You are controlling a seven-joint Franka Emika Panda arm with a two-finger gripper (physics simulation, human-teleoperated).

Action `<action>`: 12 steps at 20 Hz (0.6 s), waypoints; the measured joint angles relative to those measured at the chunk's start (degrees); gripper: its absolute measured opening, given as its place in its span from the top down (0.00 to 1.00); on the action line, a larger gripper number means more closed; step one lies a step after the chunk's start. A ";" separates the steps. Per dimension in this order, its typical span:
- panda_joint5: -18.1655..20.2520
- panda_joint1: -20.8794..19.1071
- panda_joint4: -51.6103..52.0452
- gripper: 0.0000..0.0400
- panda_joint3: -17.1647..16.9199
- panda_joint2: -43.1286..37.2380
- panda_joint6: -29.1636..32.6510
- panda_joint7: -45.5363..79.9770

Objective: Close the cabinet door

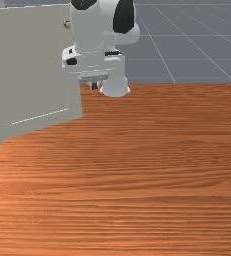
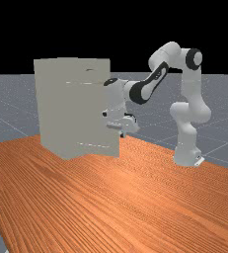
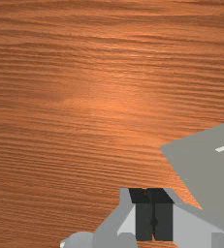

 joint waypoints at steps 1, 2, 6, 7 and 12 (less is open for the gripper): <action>0.74 -0.28 0.45 0.99 -0.50 0.34 -0.85 3.08; 1.22 -0.48 0.70 0.99 -0.86 0.53 -1.36 4.91; 1.83 -0.45 0.82 1.00 -1.35 0.32 -2.06 7.32; 1.88 -0.32 0.81 1.00 -1.41 0.21 -2.21 7.47; 1.70 0.69 0.29 1.00 -2.11 -1.32 -1.74 7.37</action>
